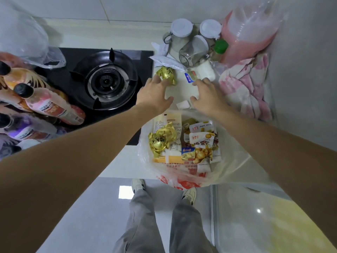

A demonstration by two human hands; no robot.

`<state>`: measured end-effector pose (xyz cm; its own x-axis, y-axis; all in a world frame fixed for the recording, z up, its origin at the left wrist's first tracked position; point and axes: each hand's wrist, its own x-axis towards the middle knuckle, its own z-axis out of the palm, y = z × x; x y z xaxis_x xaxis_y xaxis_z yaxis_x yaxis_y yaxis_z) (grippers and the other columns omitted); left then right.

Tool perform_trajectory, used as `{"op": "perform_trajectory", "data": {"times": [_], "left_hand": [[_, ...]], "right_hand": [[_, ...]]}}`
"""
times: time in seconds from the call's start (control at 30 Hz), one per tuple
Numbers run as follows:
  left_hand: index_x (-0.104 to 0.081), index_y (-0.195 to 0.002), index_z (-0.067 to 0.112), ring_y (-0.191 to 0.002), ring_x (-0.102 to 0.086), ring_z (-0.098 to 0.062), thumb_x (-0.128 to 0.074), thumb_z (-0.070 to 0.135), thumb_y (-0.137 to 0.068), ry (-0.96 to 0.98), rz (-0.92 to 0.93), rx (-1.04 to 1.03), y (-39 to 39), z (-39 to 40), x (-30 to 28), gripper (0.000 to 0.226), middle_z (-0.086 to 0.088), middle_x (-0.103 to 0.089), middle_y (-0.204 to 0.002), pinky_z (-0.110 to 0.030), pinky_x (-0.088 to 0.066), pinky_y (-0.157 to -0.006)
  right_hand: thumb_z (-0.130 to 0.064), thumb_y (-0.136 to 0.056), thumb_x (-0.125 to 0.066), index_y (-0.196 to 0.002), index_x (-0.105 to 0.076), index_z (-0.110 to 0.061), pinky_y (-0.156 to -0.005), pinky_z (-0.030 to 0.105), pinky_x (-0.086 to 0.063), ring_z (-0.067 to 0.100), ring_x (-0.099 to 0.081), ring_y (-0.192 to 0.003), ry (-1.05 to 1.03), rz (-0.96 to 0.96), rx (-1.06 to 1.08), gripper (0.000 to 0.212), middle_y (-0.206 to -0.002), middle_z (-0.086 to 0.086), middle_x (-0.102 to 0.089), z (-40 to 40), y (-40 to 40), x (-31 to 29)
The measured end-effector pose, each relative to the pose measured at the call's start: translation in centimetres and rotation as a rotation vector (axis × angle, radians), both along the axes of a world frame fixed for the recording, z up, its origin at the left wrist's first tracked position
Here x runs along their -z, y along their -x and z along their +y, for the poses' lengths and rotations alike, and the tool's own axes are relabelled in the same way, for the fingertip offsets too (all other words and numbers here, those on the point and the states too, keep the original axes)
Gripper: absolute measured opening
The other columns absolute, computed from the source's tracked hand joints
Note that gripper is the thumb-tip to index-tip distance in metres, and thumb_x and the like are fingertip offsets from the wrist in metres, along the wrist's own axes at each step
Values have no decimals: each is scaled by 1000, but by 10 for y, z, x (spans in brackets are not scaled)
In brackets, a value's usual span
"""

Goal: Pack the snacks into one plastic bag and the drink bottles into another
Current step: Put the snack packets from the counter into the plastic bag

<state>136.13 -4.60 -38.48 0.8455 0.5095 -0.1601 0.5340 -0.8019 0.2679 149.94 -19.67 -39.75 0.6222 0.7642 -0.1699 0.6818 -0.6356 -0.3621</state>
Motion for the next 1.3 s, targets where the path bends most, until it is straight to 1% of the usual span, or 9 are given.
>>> {"op": "perform_trajectory", "data": {"times": [0.3, 0.37, 0.47, 0.57, 0.67, 0.77, 0.83, 1.0, 1.3], "left_hand": [[-29, -158, 29, -140, -33, -30, -66, 42, -93, 17, 80, 88, -43, 48, 31, 76, -3, -30, -158, -50, -46, -105], [-31, -157, 27, -140, -33, -30, -67, 41, -92, -7, 98, 125, -45, 50, 36, 75, -2, -29, -158, -49, -47, -103], [-47, -140, 23, -126, -41, -31, -70, 35, -90, -40, 20, 121, -43, 52, 39, 57, -7, -39, -144, -48, -51, -92], [-53, -117, 18, -112, -47, -30, -74, 33, -87, 5, -63, 104, -39, 53, 41, 40, -9, -43, -126, -46, -52, -80], [-51, -103, 18, -105, -49, -27, -76, 37, -85, 49, -99, 94, -37, 51, 44, 36, -7, -42, -116, -42, -52, -73], [-50, -101, 17, -99, -46, -24, -77, 43, -84, 88, -104, 59, -44, 49, 45, 42, -6, -41, -118, -39, -46, -71], [-48, -102, 17, -99, -45, -24, -77, 43, -84, 106, -85, 36, -49, 47, 44, 43, -6, -44, -117, -39, -46, -74], [-46, -109, 16, -97, -49, -30, -75, 23, -86, 87, -57, 62, -49, 41, 45, 38, -7, -46, -113, -38, -40, -71], [-47, -108, 19, -89, -53, -29, -78, 25, -78, 179, -92, -20, -21, 35, 31, 44, 0, -44, -106, -36, -38, -67]], "right_hand": [[-19, -88, -60, -141, -47, -9, -103, 49, -45, 36, -42, -131, 71, 21, -10, 55, -143, 14, -45, 50, -29, 29], [-17, -87, -60, -145, -44, -10, -105, 50, -44, 34, -40, -134, 96, 21, -35, 60, -149, 12, -41, 51, -31, 32], [-15, -87, -58, -143, -47, -9, -103, 51, -45, 34, -40, -131, 92, -32, -63, 58, -146, 11, -43, 45, -30, 37], [-13, -87, -60, -114, -58, -5, -84, 46, -47, 35, -48, -112, 42, -108, -80, 29, -122, 13, -50, 39, -25, 42], [-19, -89, -69, -100, -58, -9, -73, 38, -39, 32, -52, -101, -9, -128, -46, 18, -112, 8, -51, 39, -22, 42], [-25, -88, -75, -92, -58, -12, -75, 41, -46, 31, -53, -97, -40, -105, -16, 21, -104, 6, -51, 46, -24, 44], [-25, -86, -77, -95, -57, -14, -79, 47, -51, 32, -55, -96, -38, -94, 16, 24, -105, 6, -52, 51, -24, 45], [-8, -82, -70, -125, -60, -14, -85, 47, -52, 32, -58, -103, -38, -79, 47, 44, -125, 11, -48, 49, -19, 46], [-11, -84, -72, -116, -73, -11, -81, 30, -43, 30, -59, -102, -54, -42, 104, 31, -115, 11, -59, 28, -11, 25]]}}
